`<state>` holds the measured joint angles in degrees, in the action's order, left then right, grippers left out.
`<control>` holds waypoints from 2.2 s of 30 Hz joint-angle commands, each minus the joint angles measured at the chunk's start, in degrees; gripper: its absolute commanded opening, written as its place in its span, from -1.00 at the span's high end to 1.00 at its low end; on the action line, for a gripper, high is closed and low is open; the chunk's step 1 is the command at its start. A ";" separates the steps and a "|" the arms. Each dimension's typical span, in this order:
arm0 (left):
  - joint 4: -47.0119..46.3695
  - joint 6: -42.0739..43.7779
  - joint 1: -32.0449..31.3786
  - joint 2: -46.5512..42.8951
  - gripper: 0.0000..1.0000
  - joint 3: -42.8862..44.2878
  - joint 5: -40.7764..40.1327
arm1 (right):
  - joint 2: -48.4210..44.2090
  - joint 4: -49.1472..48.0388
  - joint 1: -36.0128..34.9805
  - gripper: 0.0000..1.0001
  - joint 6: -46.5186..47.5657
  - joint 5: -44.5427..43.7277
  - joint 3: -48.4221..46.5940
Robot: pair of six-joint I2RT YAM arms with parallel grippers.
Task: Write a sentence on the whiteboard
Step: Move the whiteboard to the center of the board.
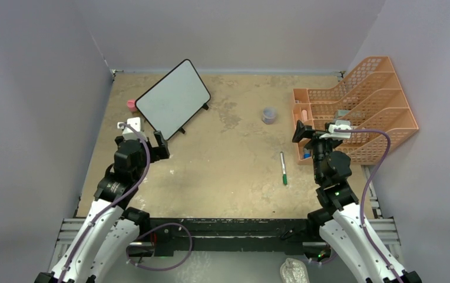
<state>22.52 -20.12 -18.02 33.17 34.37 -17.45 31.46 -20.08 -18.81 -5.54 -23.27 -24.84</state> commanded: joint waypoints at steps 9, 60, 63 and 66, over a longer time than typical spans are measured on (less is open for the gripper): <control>1.35 -17.94 0.14 18.43 -0.86 6.82 5.90 | -1.59 -3.48 -0.14 -0.98 -0.16 2.35 -0.82; 6.84 -48.25 -6.85 78.66 0.10 40.69 -20.65 | -5.31 -6.32 -5.88 -0.98 -1.01 4.26 1.37; 6.38 -48.17 -6.85 79.12 0.18 41.15 -21.26 | -5.48 -6.36 -5.90 -0.98 -0.94 4.18 1.37; 5.91 -47.94 -6.81 79.41 0.28 41.62 -21.64 | -5.70 -6.42 -5.89 -0.98 -0.88 4.00 1.45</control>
<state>29.50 -66.98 -24.82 112.05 73.54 -36.47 26.48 -23.18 -24.38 -6.46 -19.77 -23.29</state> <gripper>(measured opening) 0.392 0.987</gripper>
